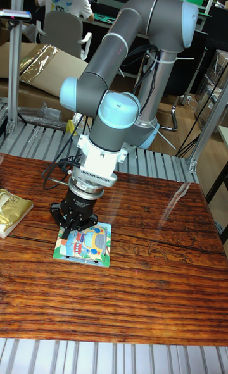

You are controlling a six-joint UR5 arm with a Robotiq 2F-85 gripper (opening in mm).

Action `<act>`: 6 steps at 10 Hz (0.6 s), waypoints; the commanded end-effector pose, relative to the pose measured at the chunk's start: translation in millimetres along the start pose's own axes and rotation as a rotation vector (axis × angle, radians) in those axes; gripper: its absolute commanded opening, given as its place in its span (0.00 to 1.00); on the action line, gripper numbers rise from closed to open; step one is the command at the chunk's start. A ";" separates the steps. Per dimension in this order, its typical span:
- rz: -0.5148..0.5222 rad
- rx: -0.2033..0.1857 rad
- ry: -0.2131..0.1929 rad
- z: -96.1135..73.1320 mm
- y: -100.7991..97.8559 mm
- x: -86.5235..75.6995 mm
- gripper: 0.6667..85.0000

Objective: Assemble one piece of a puzzle

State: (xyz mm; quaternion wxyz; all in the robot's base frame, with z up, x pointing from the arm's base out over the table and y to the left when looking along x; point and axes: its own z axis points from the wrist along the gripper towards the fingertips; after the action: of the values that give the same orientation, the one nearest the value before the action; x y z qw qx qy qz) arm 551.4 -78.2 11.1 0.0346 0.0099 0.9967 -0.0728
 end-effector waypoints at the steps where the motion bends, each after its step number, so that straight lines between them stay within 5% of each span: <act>1: 0.014 -0.005 0.013 -3.2 1.1 4.3 0.01; 6: 0.058 -0.049 0.012 -3.1 15.6 4.3 0.01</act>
State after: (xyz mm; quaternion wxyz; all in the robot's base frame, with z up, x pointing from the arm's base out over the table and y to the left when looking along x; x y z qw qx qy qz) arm 546.7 -69.2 11.9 0.0296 0.0263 0.9974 -0.0605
